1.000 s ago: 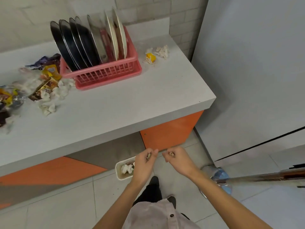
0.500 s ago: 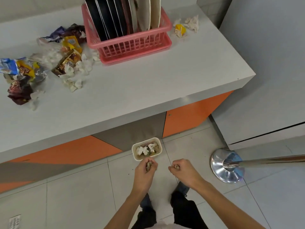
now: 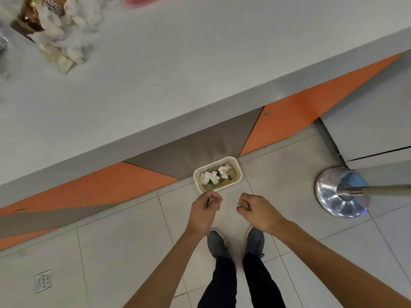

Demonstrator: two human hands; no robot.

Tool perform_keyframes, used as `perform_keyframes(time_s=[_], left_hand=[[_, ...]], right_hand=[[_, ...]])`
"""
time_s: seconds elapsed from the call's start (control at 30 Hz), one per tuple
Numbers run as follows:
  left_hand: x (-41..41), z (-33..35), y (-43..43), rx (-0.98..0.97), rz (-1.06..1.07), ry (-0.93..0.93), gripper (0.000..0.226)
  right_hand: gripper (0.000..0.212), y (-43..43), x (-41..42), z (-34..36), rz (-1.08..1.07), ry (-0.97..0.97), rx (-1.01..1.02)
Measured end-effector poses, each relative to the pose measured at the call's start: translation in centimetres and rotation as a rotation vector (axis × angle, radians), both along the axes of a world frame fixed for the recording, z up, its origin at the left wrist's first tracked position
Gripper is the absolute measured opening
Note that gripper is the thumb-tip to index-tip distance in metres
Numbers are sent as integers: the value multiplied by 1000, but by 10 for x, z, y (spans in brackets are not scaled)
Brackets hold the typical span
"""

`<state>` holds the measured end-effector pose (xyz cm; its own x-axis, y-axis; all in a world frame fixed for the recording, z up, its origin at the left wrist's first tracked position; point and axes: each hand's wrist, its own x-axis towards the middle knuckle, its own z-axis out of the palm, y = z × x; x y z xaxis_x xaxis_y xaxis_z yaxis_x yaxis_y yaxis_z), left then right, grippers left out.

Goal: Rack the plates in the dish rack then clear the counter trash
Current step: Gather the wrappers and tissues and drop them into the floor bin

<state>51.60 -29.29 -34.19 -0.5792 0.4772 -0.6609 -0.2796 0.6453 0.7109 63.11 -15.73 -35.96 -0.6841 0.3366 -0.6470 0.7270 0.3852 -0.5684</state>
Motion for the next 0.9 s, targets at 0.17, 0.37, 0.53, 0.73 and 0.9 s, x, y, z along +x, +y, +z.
perform_keyframes(time_s=[0.17, 0.37, 0.53, 0.73, 0.9], left_hand=[[-28, -93, 16, -30, 2, -65, 18], [-52, -244, 38, 107, -139, 163, 34], [-67, -352, 60, 135, -268, 402, 45], [-89, -412, 69, 4, -225, 324, 39], [-75, -394, 54, -23, -189, 237, 42]], right_hand=[[31, 16, -19, -86, 51, -76, -54], [46, 42, -45, -212, 215, 7, 96], [52, 65, -72, -310, 258, 89, 222], [87, 72, -101, -379, 236, 10, 154], [94, 65, -78, -370, 259, -24, 138]])
